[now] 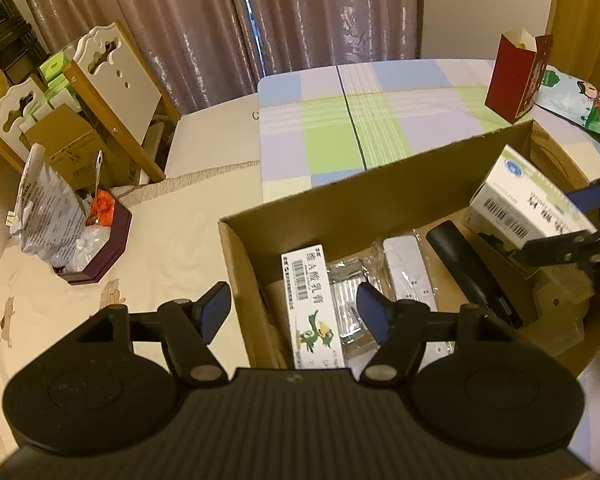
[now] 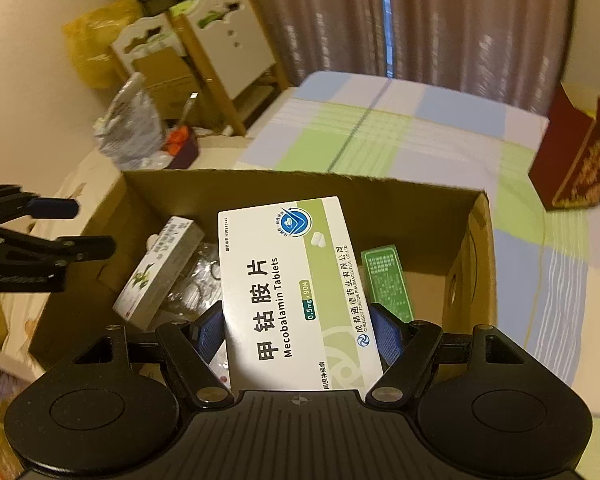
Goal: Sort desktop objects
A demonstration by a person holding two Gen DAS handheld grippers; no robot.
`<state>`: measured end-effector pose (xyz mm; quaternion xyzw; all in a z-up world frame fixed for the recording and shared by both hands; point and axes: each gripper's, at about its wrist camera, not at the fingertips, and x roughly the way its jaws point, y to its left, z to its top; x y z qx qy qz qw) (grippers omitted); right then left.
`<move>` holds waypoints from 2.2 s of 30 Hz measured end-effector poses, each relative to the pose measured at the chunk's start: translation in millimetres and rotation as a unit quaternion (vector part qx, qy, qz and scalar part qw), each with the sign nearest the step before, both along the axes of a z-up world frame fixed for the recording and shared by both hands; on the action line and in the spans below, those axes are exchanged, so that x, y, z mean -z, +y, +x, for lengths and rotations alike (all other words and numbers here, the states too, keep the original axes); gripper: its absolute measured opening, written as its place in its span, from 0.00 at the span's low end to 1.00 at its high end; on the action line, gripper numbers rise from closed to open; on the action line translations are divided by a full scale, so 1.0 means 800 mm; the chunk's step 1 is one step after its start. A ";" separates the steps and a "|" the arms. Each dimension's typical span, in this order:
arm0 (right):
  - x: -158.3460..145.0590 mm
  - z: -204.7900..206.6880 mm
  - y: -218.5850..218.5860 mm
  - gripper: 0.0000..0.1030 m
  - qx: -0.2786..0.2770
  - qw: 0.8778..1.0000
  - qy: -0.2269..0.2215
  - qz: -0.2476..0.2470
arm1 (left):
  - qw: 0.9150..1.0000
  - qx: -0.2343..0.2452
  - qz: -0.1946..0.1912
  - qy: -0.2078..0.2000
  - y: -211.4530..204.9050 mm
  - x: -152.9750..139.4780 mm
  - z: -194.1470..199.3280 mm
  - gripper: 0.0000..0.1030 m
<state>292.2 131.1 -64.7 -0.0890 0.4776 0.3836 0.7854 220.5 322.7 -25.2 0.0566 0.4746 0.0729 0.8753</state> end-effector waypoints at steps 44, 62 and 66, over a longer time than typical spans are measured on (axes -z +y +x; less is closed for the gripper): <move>0.020 -0.010 0.014 0.99 0.049 0.997 0.008 -0.061 | 1.000 -0.006 -0.018 0.007 0.011 0.018 0.016 0.76; -0.026 -0.051 -0.027 0.99 0.066 0.996 -0.028 -0.048 | 0.999 -0.037 -0.026 -0.018 -0.038 -0.013 -0.040 0.82; -0.032 -0.060 -0.041 0.99 0.067 0.997 -0.024 -0.036 | 0.998 -0.044 -0.033 -0.025 -0.050 -0.019 -0.056 0.84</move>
